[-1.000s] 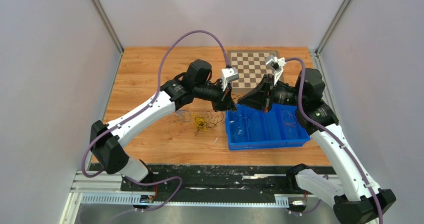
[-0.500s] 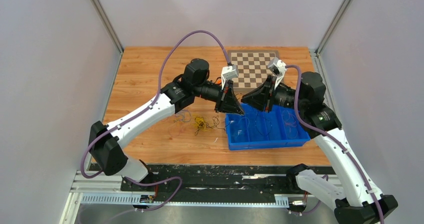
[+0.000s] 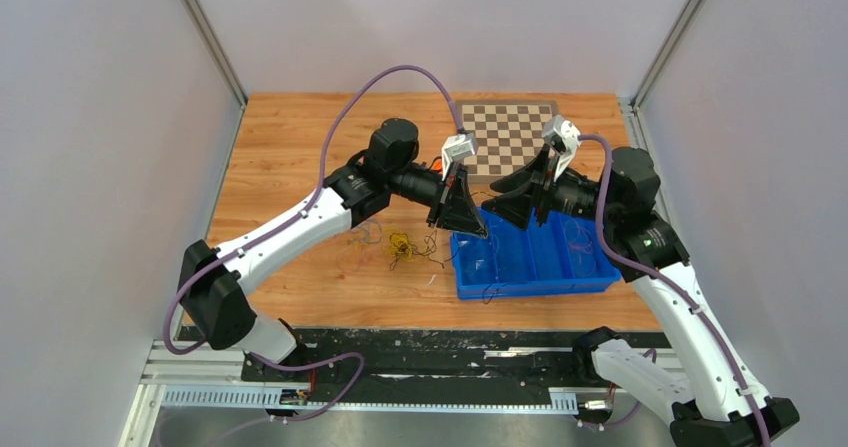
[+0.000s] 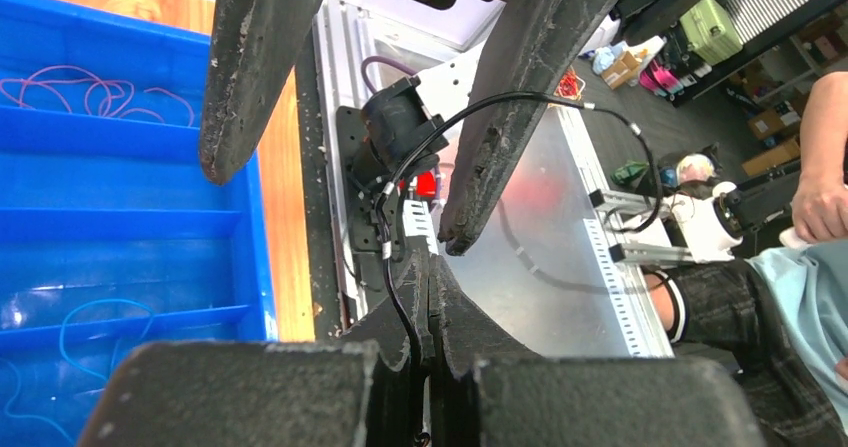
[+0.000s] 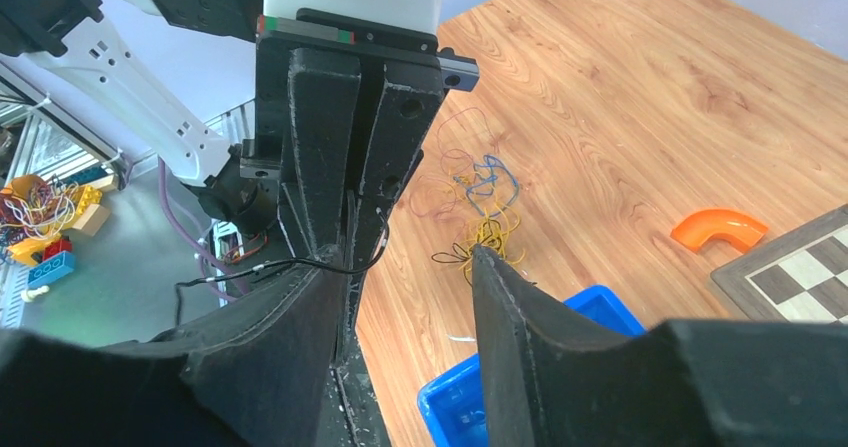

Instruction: Untangle the cables

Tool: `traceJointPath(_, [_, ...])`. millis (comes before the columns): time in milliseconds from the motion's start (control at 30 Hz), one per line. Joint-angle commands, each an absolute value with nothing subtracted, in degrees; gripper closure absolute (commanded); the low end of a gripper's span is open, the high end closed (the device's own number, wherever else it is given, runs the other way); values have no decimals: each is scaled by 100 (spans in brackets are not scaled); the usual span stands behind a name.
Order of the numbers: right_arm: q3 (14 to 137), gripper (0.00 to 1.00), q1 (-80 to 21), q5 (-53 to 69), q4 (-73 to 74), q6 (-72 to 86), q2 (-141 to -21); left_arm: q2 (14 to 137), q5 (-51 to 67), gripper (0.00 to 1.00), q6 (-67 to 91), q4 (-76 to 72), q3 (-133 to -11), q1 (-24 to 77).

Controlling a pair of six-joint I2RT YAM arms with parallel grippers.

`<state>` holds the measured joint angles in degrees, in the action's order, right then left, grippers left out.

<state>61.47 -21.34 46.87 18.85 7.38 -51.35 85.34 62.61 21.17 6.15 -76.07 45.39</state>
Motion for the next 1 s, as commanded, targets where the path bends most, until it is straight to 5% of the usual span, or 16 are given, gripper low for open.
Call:
traceJointPath(0, [6216,50,-2160,4679,1568,496,-5050,8577,6430,100,2134,545,-7724,4578])
traceJointPath(133, [6365,46,-2154,4352,2281,-426,-4959,8542,6393,100,1895,939,-7851,4577])
traceJointPath(300, [6723,21,-2038,3912,3460,-990,-4841,8273,5802,100,945,1683,-7982,4530])
traceJointPath(433, [7055,12,-2025,4058,4155,-778,-4980,8263,5502,100,1051,1695,-8104,4393])
traceJointPath(633, [6997,7,-2026,4989,4246,98,-4918,8330,4843,100,1444,1519,-8168,4204])
traceJointPath(967, [6089,3,-2024,4320,3023,1020,-5004,8376,5096,100,2103,879,-8108,4201])
